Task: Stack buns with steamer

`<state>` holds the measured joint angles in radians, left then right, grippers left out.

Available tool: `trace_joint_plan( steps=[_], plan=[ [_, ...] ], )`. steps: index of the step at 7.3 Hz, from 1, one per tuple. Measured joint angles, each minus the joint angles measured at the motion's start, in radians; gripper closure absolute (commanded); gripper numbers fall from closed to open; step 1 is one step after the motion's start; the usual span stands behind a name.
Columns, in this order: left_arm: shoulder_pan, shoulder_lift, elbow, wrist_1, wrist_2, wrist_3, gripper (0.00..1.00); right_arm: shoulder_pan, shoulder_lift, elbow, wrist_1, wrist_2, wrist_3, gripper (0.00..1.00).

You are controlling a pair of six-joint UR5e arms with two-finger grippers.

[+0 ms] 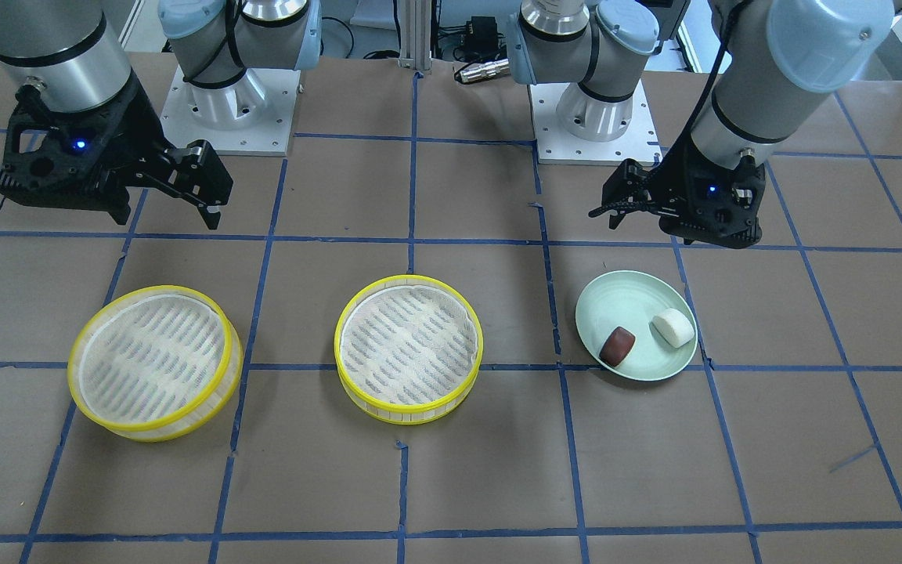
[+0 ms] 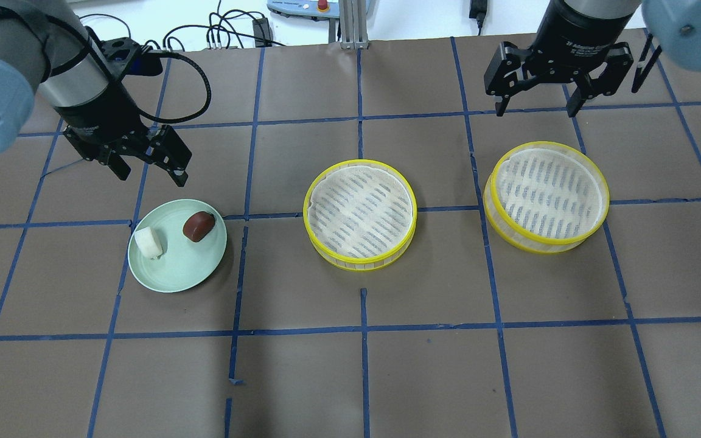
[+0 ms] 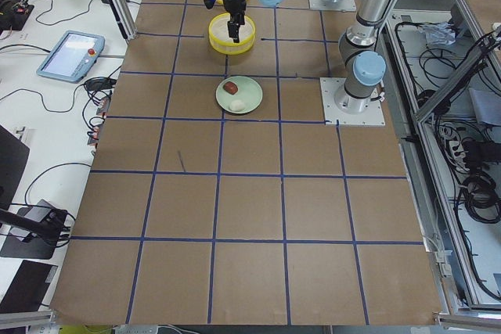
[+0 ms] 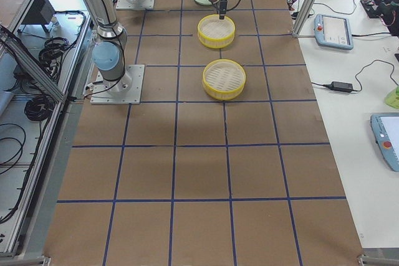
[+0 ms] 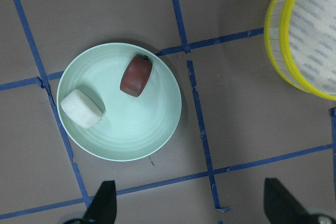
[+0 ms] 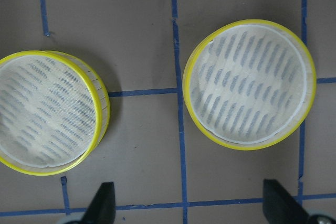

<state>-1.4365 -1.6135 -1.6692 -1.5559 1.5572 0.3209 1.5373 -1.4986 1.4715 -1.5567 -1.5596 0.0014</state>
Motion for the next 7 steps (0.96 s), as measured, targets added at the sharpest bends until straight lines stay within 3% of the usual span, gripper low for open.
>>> trace_joint_plan(
  steps=[3,4,6,7],
  plan=[
    [0.146,-0.037,-0.231,0.297,0.0,0.13,0.03,-0.194,0.049,0.067,-0.047,-0.002,-0.274,0.0],
    [0.178,-0.07,-0.281,0.396,-0.001,0.179,0.02,-0.243,0.073,0.141,-0.146,-0.005,-0.335,0.0],
    [0.206,-0.166,-0.308,0.515,0.006,0.211,0.05,-0.309,0.147,0.326,-0.454,-0.009,-0.423,0.0],
    [0.213,-0.21,-0.309,0.555,0.015,0.213,0.24,-0.334,0.192,0.388,-0.584,-0.008,-0.466,0.01]
  ],
)
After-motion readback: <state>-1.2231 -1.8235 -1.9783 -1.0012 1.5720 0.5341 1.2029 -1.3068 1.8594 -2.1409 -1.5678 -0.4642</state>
